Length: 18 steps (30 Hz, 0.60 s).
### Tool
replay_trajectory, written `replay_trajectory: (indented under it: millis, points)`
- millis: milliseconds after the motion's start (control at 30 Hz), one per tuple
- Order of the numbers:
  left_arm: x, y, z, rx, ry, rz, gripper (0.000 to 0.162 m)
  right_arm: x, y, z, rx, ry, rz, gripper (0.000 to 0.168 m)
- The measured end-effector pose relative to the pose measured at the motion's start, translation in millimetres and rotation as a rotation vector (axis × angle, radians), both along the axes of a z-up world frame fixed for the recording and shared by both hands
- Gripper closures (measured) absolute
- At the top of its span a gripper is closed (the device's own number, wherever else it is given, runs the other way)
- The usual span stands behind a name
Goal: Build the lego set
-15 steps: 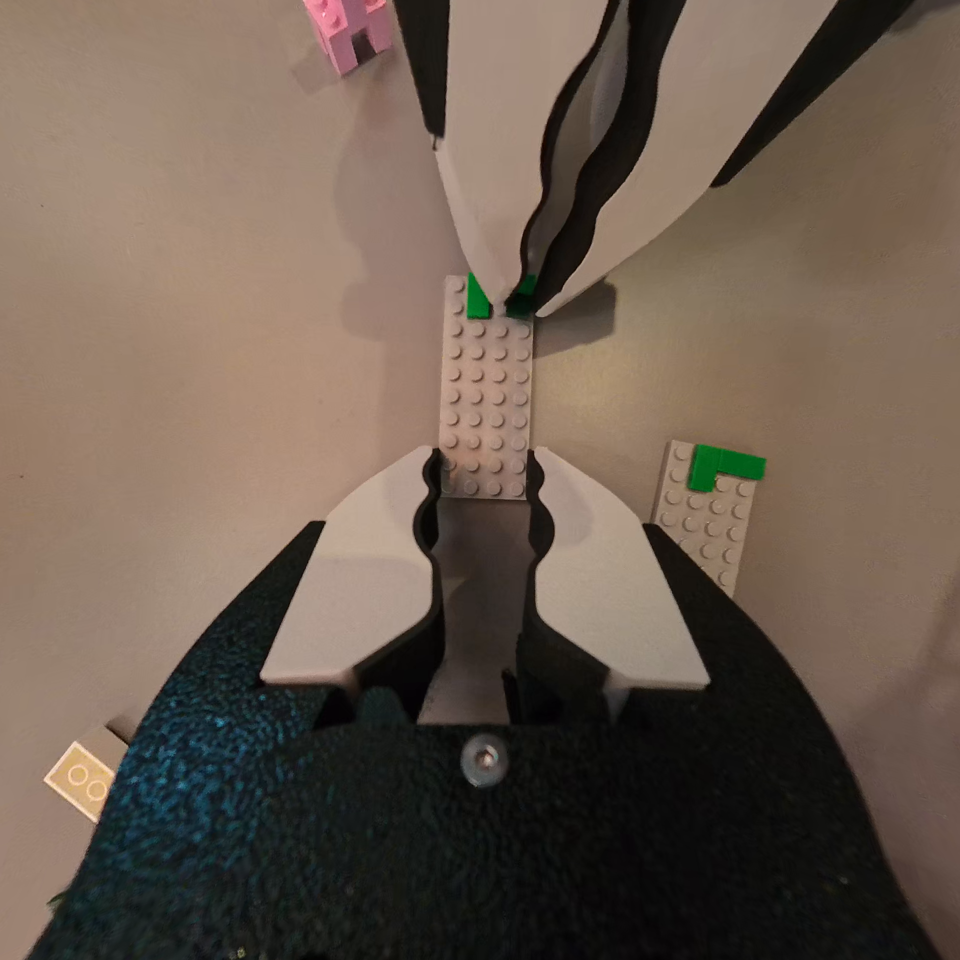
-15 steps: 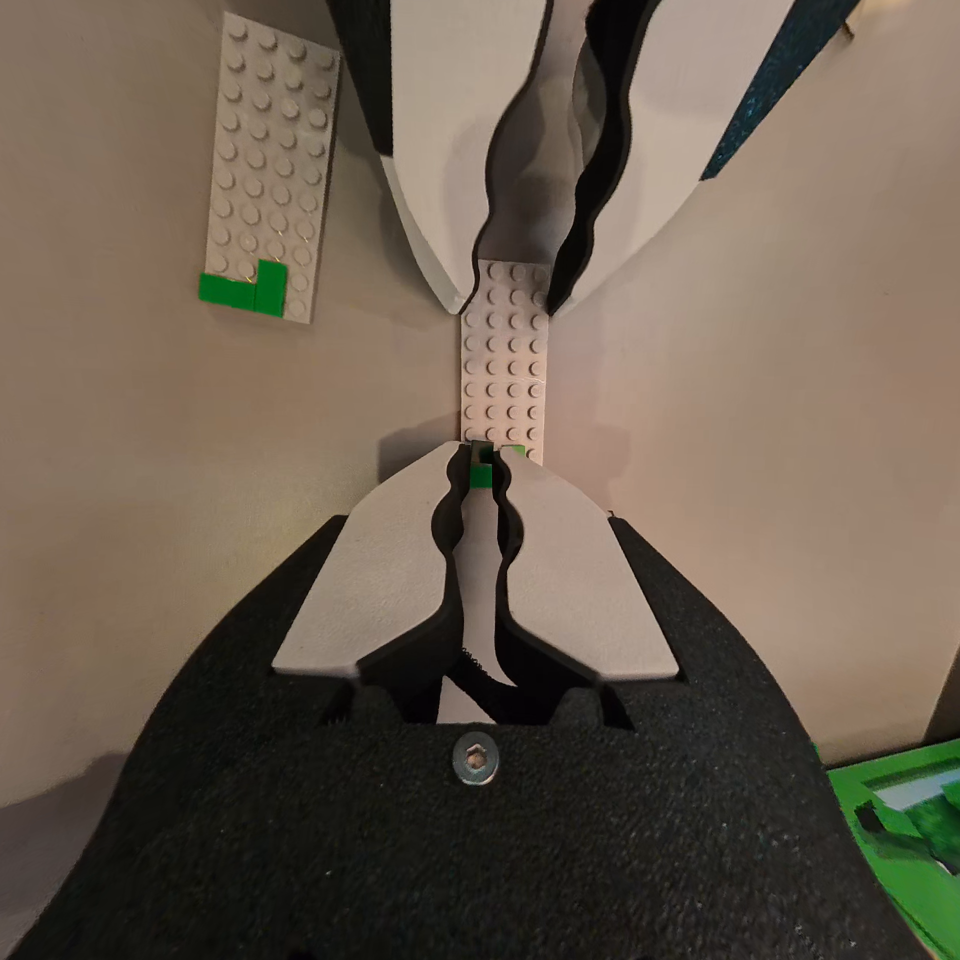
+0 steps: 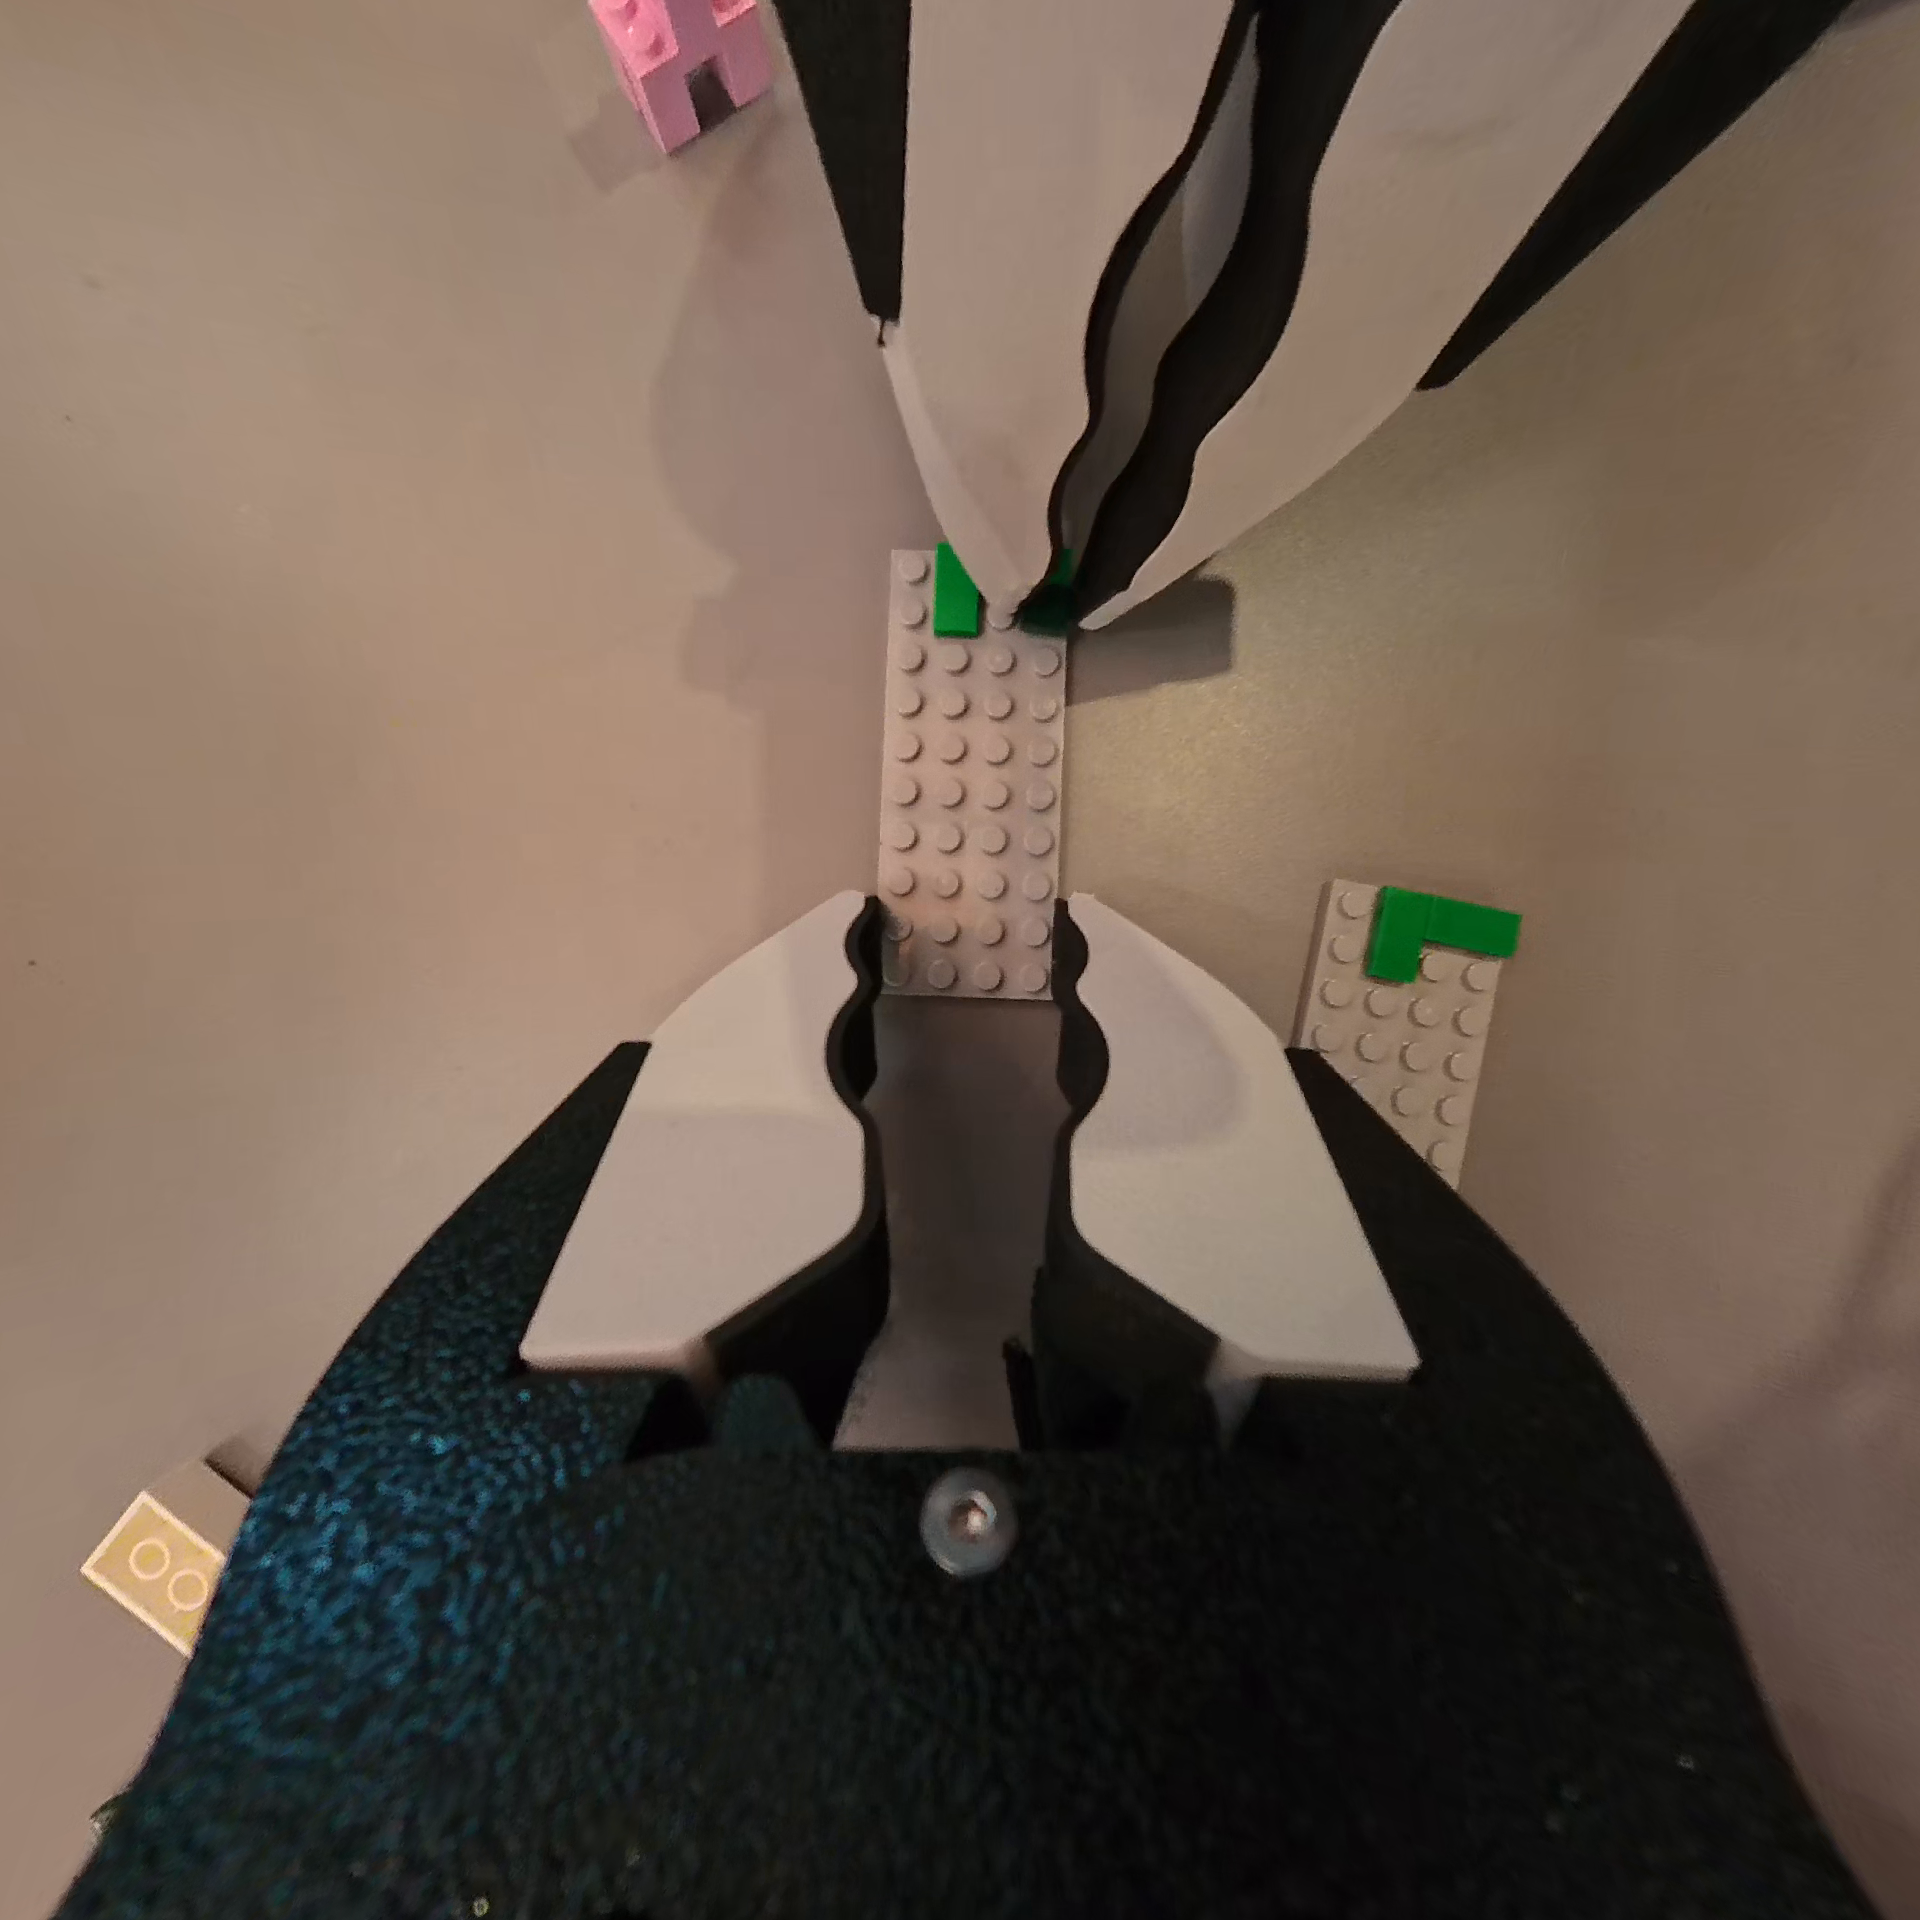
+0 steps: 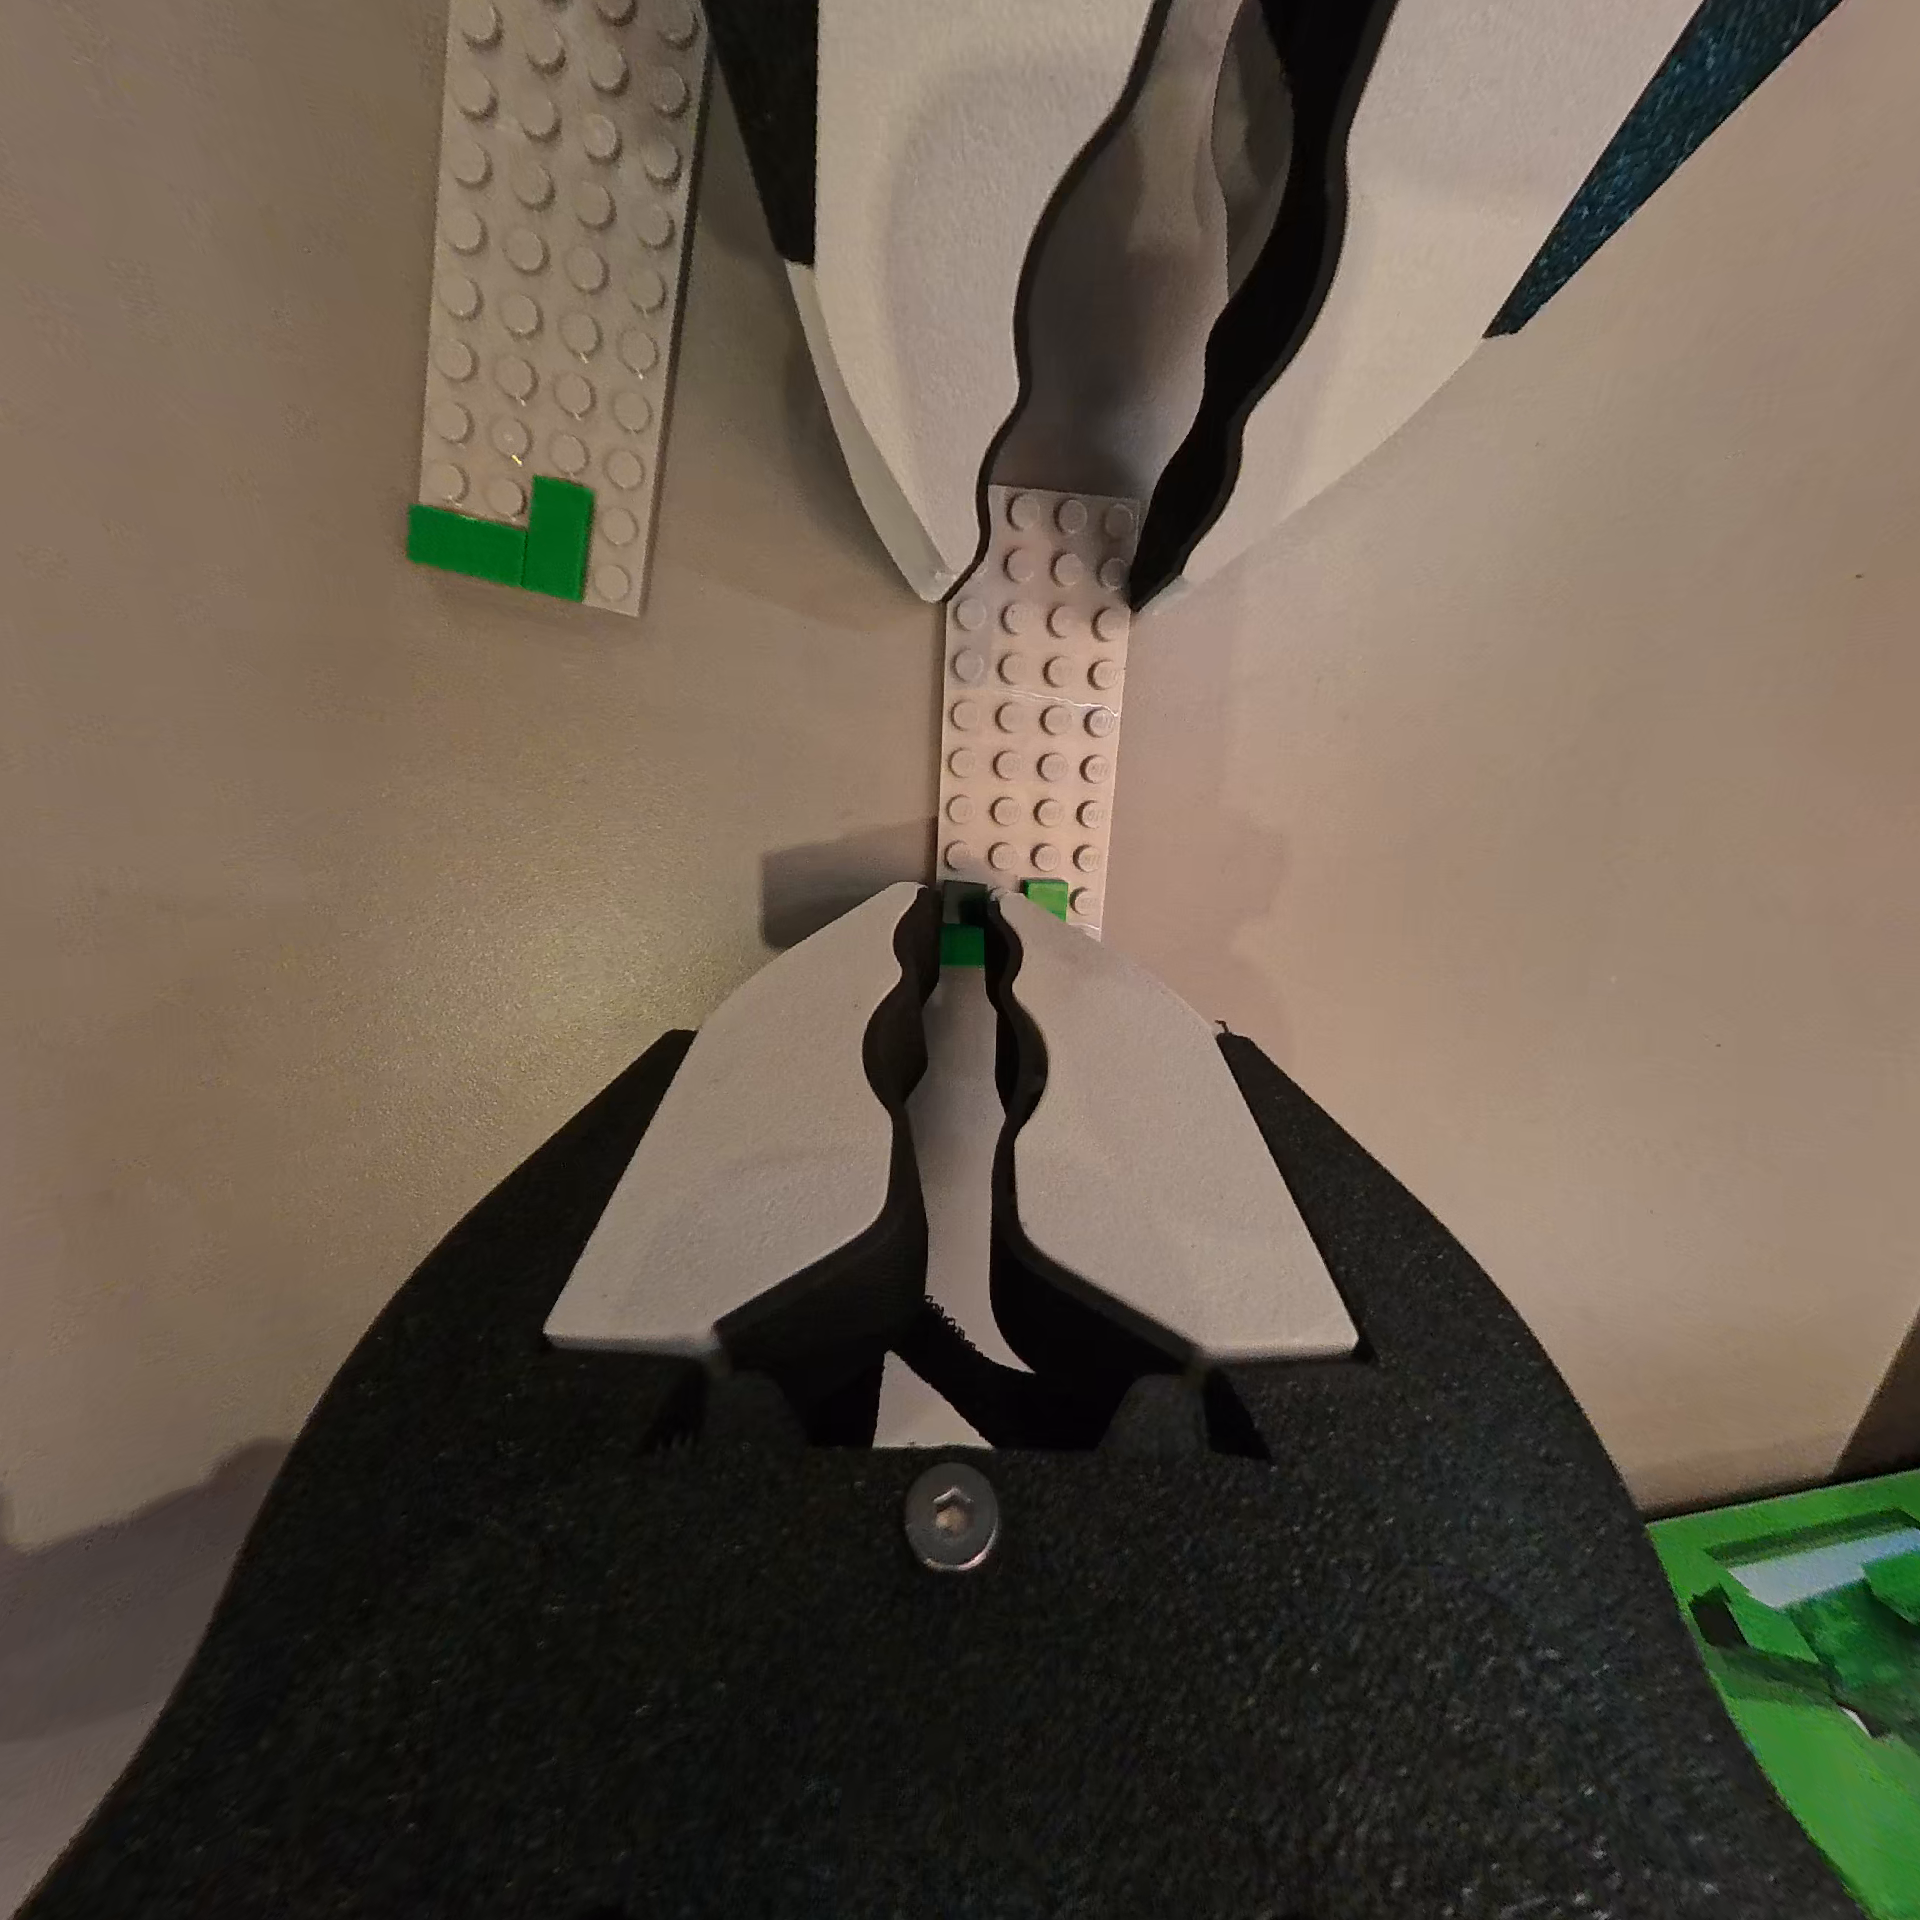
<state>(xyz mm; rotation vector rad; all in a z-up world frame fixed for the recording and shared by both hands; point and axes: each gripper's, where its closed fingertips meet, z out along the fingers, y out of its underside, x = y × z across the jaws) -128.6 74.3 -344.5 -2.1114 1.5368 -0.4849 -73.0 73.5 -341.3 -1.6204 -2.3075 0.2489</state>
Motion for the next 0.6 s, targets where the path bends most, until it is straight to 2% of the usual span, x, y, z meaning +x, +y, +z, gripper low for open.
replay_trajectory:
  millis: [467,600]
  points:
    - [1.0,-1.4,0.4,-0.021,-0.013,0.006,0.131,0.2,-1.1,-0.9,0.013,0.008,0.003,0.157]
    - [-0.9,1.4,1.1,-0.031,-0.019,0.036,0.131,-0.2,0.2,9.6,0.051,0.089,-0.028,0.150]
